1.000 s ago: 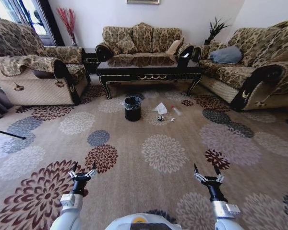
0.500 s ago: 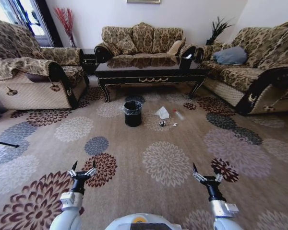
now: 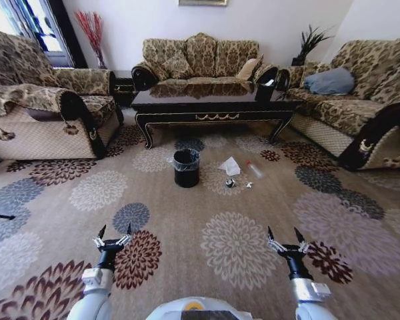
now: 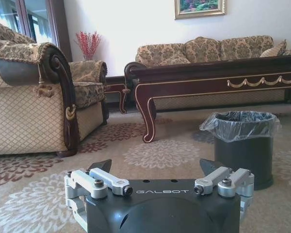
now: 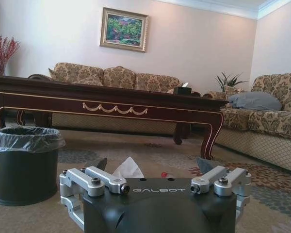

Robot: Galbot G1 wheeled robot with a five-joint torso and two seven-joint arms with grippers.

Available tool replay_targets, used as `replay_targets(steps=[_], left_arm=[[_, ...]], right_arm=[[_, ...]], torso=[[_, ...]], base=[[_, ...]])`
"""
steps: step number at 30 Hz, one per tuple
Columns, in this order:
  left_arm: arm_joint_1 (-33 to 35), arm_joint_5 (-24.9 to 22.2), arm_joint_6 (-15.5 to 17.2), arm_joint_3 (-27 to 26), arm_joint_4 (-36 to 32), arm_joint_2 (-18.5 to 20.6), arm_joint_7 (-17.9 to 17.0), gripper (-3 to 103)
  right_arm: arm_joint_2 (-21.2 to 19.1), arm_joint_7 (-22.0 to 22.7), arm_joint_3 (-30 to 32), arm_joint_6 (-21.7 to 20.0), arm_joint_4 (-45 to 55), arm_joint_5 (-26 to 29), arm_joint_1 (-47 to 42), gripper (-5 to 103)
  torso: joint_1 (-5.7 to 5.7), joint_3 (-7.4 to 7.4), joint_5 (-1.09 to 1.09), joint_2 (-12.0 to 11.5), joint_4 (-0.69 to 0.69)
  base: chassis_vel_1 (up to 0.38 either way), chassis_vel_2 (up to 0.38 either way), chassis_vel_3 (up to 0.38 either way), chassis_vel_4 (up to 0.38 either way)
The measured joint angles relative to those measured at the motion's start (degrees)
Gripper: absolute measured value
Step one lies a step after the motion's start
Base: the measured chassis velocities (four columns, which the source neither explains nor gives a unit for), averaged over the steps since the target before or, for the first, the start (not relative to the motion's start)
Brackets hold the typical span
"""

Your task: Move to the front of the table and pick up the trash from the floor, then place it into the trash bin.

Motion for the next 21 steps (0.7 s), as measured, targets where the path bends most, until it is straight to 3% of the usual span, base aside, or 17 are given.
replay_targets(steps=[21], left_arm=[[1.1, -0.6, -0.2, -1.4, -0.1, -0.4, 0.0, 100]], right_arm=[[0.2, 0.0, -0.7, -0.6, 1.4, -0.6, -0.2, 100]], torso=[[0.0, 0.01, 0.0, 0.0, 0.0]], base=[[-0.197, 0.207, 0.199, -0.206]])
